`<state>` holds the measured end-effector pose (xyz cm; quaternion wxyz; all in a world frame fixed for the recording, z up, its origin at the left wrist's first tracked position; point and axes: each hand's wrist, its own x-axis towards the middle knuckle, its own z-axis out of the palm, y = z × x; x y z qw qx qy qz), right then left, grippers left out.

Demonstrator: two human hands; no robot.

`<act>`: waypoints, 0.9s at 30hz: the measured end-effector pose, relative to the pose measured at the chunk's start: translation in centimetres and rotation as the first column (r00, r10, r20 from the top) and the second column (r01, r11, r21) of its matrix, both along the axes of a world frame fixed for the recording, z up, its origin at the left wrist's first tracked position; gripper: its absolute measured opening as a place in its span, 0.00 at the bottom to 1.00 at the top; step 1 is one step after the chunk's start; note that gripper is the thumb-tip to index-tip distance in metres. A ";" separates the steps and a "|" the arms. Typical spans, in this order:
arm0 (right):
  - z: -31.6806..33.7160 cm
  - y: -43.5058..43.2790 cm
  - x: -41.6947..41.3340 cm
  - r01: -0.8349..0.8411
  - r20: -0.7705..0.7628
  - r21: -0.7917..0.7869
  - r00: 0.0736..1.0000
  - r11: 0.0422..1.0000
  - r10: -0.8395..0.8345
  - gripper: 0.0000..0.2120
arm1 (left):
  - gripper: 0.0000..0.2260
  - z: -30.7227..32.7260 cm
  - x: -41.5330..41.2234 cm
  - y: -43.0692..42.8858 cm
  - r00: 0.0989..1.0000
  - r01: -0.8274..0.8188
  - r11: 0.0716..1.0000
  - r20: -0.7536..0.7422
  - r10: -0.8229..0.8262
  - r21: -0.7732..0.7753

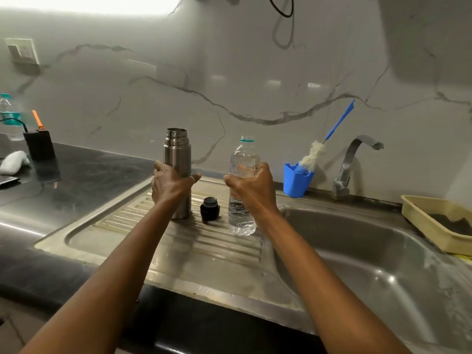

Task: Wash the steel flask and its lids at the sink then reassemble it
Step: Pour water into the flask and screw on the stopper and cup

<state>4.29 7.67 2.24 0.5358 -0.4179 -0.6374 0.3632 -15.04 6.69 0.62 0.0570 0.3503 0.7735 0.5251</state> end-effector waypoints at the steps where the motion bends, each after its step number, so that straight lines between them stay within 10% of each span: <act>1: -0.1 0.2 0.0 -0.003 0.002 0.004 1.000 1.000 0.003 0.29 | 0.40 0.0 -0.2 0.1 1.000 0.004 1.000 0.003 -0.004 -0.006; 27: 6.4 -3.8 19.1 0.221 0.089 0.080 0.970 0.972 -0.228 0.28 | 0.31 7.4 21.6 -4.0 0.924 0.334 0.942 -0.201 -0.325 0.014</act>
